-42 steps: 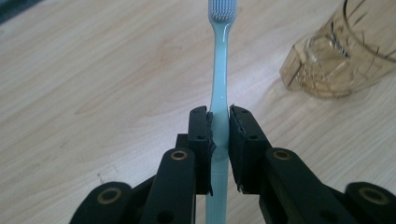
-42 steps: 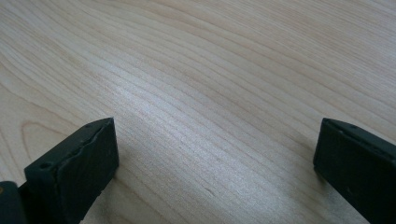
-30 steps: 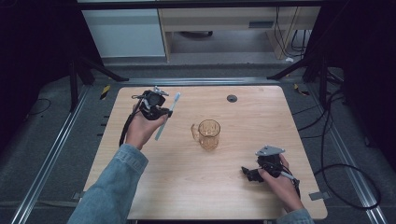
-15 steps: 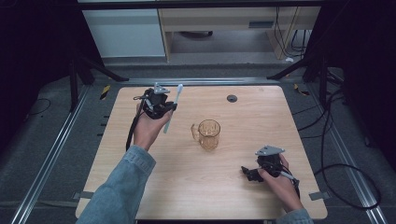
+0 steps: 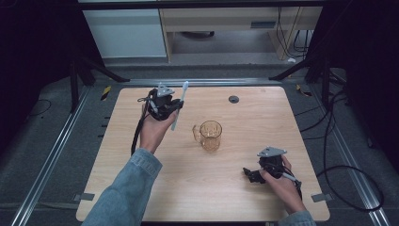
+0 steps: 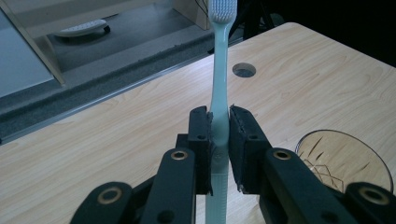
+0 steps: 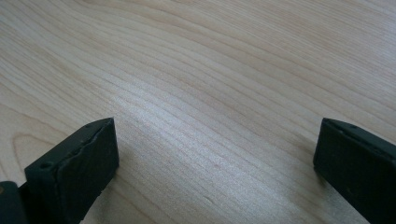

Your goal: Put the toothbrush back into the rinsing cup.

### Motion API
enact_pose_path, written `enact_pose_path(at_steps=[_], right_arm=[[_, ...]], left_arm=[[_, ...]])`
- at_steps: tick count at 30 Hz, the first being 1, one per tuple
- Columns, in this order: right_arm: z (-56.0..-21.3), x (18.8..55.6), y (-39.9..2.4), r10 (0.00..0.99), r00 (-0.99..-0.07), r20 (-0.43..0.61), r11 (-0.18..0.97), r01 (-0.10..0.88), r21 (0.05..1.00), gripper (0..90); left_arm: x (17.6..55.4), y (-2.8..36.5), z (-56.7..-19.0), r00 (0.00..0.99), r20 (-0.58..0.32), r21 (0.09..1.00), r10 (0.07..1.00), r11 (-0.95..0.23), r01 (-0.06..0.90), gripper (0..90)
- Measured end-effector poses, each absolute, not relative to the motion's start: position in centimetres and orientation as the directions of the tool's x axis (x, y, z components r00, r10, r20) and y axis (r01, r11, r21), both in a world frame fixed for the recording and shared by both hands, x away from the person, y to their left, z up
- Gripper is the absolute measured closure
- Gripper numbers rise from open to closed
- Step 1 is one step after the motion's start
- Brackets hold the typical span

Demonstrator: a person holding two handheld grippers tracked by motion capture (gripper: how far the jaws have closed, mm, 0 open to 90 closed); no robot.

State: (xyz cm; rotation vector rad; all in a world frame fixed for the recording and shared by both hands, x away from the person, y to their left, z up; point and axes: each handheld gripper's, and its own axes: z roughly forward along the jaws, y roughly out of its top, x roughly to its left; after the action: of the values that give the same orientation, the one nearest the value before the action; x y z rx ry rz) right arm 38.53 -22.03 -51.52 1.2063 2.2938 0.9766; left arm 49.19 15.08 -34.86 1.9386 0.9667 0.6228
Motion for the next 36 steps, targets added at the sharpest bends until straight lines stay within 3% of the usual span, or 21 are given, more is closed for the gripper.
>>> enact_pose_path(at_steps=[26,36], right_arm=[[-51.5,38.5,-22.0,0.825,-0.565,-0.005,0.394,0.569,0.722,0.4],[-51.5,38.5,-22.0,0.824,-0.566,-0.006,0.395,0.567,0.723,0.4]], left_arm=[[48.4,13.4,-34.2,0.568,0.127,0.930,0.813,-0.296,0.217,78.8],[48.1,13.0,-34.1,0.591,0.090,0.954,0.802,-0.240,0.180,78.8]])
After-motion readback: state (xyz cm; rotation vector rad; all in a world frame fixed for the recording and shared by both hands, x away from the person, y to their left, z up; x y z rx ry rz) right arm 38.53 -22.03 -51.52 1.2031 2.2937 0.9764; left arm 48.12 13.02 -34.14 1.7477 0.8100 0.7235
